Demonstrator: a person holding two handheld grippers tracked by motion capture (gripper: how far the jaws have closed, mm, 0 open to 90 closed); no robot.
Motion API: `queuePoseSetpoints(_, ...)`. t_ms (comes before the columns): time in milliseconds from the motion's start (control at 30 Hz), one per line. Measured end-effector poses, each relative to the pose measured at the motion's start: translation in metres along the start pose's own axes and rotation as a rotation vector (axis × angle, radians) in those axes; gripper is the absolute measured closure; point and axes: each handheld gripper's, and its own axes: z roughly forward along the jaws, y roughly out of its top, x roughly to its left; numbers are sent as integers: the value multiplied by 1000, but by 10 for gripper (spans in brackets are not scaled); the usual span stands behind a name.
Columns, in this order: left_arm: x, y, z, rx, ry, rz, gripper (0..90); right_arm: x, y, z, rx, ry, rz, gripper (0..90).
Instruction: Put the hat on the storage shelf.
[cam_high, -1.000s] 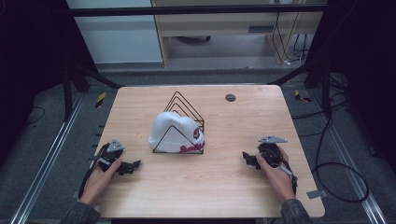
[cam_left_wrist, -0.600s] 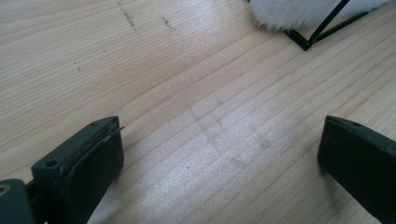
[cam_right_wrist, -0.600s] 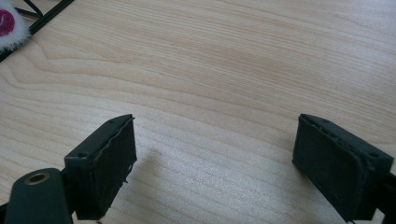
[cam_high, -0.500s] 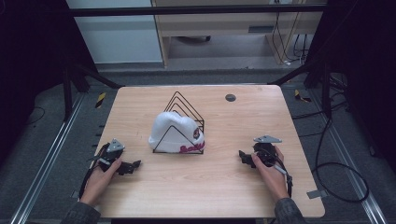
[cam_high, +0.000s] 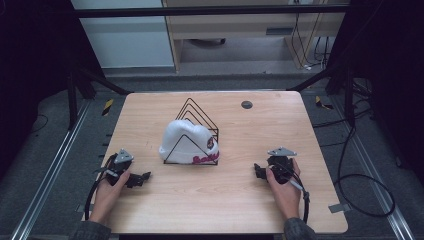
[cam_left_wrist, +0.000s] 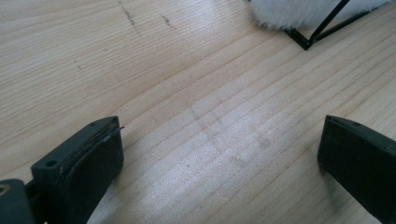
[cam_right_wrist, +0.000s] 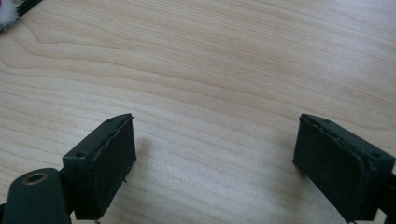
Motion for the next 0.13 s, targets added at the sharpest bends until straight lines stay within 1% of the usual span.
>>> queuePoseSetpoints(67, 0, 0, 0, 0, 0, 0, 0, 3, -2, -2, 0, -16, 14, 130)
queuePoseSetpoints(133, 0, 0, 0, 0, 1, 0, 0, 5, -3, -3, 0, -20, 29, 129)
